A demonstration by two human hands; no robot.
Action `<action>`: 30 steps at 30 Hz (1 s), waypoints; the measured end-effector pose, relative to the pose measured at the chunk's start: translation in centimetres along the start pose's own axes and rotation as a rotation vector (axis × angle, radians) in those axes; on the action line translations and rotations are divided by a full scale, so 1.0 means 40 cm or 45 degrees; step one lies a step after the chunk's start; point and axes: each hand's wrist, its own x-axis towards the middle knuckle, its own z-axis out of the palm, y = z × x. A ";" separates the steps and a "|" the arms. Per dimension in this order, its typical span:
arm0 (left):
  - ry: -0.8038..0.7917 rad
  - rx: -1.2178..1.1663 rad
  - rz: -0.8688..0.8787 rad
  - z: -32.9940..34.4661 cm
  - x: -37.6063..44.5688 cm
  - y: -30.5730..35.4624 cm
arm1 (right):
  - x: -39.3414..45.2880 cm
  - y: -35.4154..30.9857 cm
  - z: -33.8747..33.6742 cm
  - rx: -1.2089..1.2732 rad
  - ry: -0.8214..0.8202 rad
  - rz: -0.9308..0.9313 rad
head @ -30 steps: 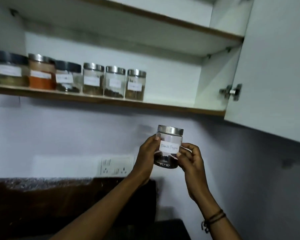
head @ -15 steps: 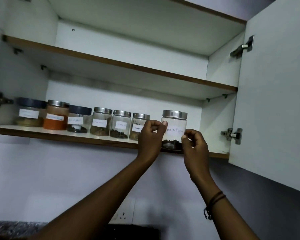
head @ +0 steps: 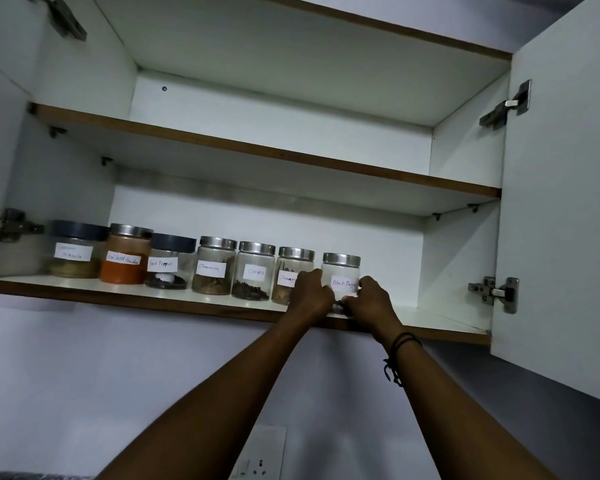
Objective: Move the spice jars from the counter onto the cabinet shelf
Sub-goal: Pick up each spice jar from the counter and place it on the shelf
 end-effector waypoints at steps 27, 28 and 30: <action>-0.331 -0.346 0.171 0.265 -0.530 -0.169 | -0.569 0.321 0.021 0.416 0.165 0.115; -0.416 -0.379 0.165 0.286 -0.571 -0.178 | -0.614 0.351 0.028 0.406 0.153 0.154; -0.615 -0.411 0.190 0.337 -0.676 -0.196 | -0.726 0.424 0.051 0.361 0.130 0.270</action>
